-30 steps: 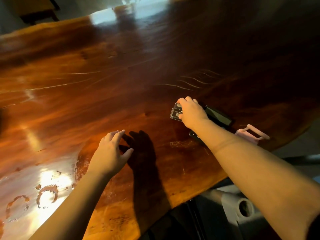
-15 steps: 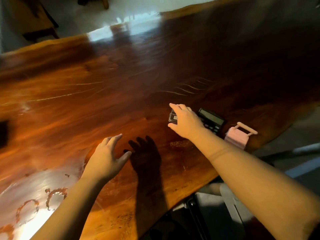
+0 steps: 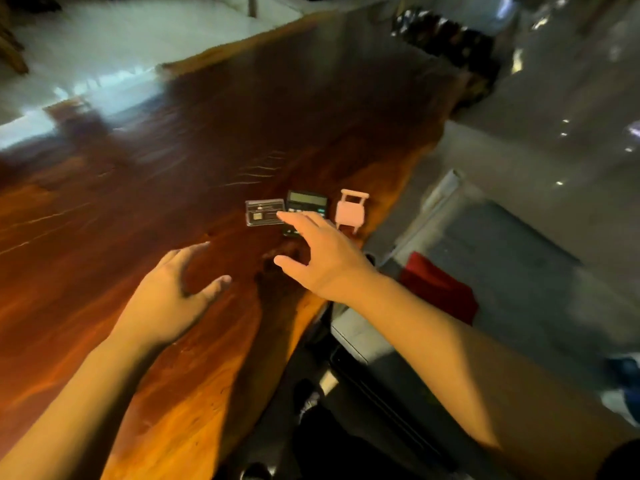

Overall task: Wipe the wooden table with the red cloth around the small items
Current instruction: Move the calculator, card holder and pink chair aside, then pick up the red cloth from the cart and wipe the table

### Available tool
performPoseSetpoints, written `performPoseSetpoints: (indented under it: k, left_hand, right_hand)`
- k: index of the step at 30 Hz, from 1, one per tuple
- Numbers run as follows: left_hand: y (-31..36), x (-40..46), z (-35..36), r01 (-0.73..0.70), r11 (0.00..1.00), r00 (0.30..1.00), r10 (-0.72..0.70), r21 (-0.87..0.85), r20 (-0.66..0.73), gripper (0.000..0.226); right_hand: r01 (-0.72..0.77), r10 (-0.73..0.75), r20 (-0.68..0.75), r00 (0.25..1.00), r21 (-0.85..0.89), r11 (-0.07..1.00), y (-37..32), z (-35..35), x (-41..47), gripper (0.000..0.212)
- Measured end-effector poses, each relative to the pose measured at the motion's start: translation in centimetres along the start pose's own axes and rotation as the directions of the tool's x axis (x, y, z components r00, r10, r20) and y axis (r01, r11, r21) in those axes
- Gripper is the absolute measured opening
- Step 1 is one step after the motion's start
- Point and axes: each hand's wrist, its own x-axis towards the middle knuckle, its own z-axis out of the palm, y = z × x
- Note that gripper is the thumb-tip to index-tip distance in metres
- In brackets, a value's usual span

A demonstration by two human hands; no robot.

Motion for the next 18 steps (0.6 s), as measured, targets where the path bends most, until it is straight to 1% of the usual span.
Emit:
performPoseSetpoints:
  k: [3,6,8,12,16,18]
  left_hand:
    - [2.9,-0.1,0.5,-0.109,0.994,0.994,0.110,-0.023,0.028,0.072]
    - [6.1,0.1,1.7,-0.193,0.980,0.978,0.197,-0.053,0.068,0.076]
    - [8.5,0.3,3.1,-0.242,0.967,0.964,0.249,-0.079,0.097,0.074]
    - [13.0,0.6,6.6,-0.299,0.945,0.934,0.319,-0.132,0.163,0.067]
    - [17.3,0.6,11.1,-0.339,0.927,0.903,0.368,-0.158,0.220,0.063]
    - [19.1,0.7,13.4,-0.330,0.928,0.898,0.365,-0.173,0.247,0.060]
  right_hand:
    - [-0.071,0.072,-0.058,0.996,0.012,0.997,0.1,-2.0,-4.1,0.065]
    - [-0.120,0.118,-0.124,0.985,-0.008,0.993,1.2,-3.9,-8.0,0.065]
    - [-0.151,0.146,-0.167,0.975,-0.017,0.988,2.3,-5.3,-10.4,0.066]
    - [-0.264,0.252,-0.229,0.940,-0.021,0.964,5.4,-7.2,-14.9,0.067]
    - [-0.393,0.378,-0.243,0.894,-0.016,0.919,9.5,-8.8,-18.8,0.064]
    - [-0.445,0.432,-0.244,0.868,0.004,0.896,11.5,-9.4,-20.5,0.064]
